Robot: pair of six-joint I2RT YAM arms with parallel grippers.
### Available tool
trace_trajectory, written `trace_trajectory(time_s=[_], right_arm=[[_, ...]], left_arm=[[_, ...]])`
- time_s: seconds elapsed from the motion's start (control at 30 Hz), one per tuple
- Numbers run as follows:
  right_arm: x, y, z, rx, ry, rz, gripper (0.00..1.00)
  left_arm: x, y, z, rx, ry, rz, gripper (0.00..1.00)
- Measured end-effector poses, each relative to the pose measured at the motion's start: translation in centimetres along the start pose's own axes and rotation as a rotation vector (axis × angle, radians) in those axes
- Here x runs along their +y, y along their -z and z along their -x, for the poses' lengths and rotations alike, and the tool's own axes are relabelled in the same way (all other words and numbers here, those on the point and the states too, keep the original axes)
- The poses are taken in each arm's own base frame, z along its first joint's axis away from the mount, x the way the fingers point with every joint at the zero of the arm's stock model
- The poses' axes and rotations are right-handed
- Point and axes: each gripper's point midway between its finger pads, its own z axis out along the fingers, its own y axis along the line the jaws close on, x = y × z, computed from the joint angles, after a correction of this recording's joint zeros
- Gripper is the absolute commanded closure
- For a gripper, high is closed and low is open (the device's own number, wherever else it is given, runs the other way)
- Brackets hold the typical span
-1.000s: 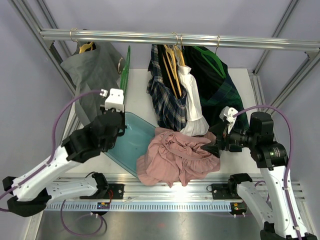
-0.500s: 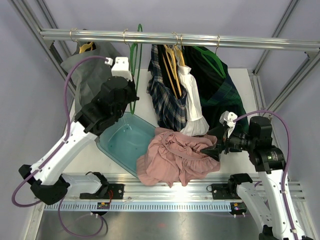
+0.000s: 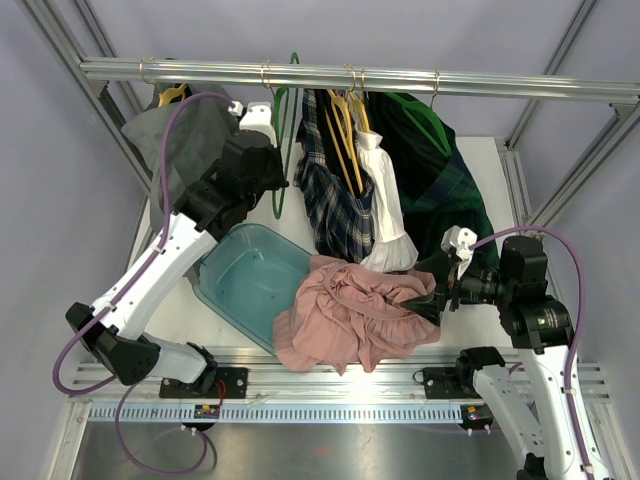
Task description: Remove the skirt from the hanger
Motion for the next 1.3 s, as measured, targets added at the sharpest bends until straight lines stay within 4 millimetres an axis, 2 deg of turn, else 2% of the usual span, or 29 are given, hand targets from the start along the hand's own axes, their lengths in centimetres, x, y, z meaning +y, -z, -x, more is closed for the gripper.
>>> trace_trajectory(time_s=[0.13, 0.2, 0.23, 0.3, 0.43, 0.57, 0.6, 0.73, 0.83, 0.97, 1.13, 1.3], right_arm=[[0.1, 0.1, 0.1, -0.003, 0.009, 0.000, 0.01], [0.1, 0.1, 0.0, -0.003, 0.008, 0.000, 0.01], [0.2, 0.1, 0.0, -0.002, 0.009, 0.000, 0.01], [0.2, 0.1, 0.0, -0.001, 0.009, 0.002, 0.01], [0.3, 0.1, -0.1, 0.001, 0.016, 0.006, 0.01], [0.8, 0.2, -0.5, 0.008, 0.035, 0.035, 0.00], [1.0, 0.2, -0.6, 0.010, 0.042, 0.044, 0.00], [1.5, 0.3, -1.0, 0.018, 0.066, 0.070, 0.01], [1.6, 0.3, -1.1, 0.019, 0.081, 0.078, 0.00], [1.6, 0.3, -1.3, 0.023, 0.089, 0.081, 0.00], [1.3, 0.4, -1.3, 0.024, 0.099, 0.070, 0.01], [0.8, 0.5, -1.4, 0.024, 0.107, 0.052, 0.01]], left_arm=[[-0.1, -0.5, -0.1, 0.007, 0.013, -0.016, 1.00], [-0.3, -0.6, -0.1, 0.009, 0.015, -0.024, 0.92], [-0.3, -0.6, 0.0, 0.008, 0.017, -0.028, 0.83], [-0.6, -0.6, 0.0, 0.010, 0.021, -0.044, 0.79], [-1.1, -0.5, -0.2, 0.020, 0.031, -0.075, 0.38], [-1.6, 0.3, -0.4, 0.026, 0.051, -0.115, 0.15], [-1.5, 0.7, -0.4, 0.022, 0.056, -0.124, 0.13], [-0.7, 4.2, 0.3, -0.024, 0.078, -0.162, 0.04], [0.3, 7.5, 1.2, -0.083, 0.093, -0.188, 0.02], [1.9, 11.6, 1.0, -0.149, 0.084, -0.229, 0.01], [3.0, 14.7, -3.0, -0.153, 0.017, -0.322, 0.01], [2.3, 16.9, -8.2, -0.125, -0.045, -0.490, 0.01]])
